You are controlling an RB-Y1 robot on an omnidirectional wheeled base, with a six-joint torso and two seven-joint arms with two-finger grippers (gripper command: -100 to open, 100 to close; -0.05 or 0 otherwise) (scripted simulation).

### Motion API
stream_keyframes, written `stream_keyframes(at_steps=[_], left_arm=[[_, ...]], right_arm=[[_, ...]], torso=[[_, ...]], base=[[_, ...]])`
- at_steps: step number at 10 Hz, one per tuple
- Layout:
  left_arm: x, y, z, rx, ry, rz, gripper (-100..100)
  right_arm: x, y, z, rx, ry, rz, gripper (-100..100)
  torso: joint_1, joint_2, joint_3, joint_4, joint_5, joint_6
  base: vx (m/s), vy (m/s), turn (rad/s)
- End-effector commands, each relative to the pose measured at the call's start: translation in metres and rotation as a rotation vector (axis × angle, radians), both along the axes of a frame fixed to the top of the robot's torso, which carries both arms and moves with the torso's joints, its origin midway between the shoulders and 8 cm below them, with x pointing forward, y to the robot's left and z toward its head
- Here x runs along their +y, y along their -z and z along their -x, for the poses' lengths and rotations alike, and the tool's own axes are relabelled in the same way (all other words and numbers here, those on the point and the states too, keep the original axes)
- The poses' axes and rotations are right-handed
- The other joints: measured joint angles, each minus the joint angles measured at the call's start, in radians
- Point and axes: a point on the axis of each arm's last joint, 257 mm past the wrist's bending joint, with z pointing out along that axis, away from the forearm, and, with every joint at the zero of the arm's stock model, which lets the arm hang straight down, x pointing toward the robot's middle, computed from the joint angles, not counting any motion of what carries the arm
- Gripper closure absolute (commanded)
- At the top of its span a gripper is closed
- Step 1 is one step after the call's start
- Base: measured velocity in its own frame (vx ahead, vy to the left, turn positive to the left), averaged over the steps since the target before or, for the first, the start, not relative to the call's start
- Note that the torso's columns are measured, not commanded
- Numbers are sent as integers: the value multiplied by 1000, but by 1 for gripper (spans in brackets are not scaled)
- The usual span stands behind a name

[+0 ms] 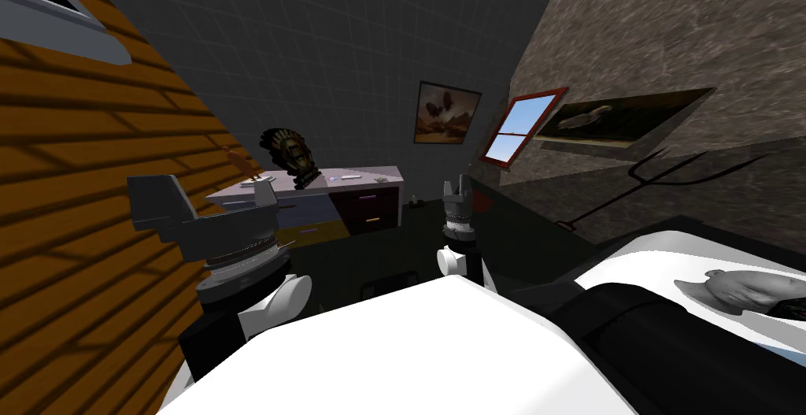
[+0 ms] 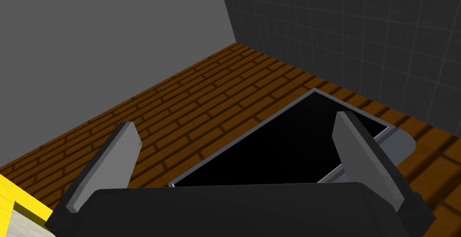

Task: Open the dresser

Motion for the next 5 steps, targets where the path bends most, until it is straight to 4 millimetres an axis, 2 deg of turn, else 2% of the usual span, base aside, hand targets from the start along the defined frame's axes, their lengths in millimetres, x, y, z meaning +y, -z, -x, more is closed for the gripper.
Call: stream_keyframes(at_steps=[1, 5], left_arm=[[0, 0, 0, 0, 0, 0, 0], [0, 0, 0, 0, 0, 0, 0]], right_arm=[[0, 0, 0, 0, 0, 0, 0], [0, 0, 0, 0, 0, 0, 0]], torso=[[0, 41, -82, 41, 0, 0], [0, 322, -644, 322, 0, 0]], base=[[0, 0, 0], [0, 0, 0]])
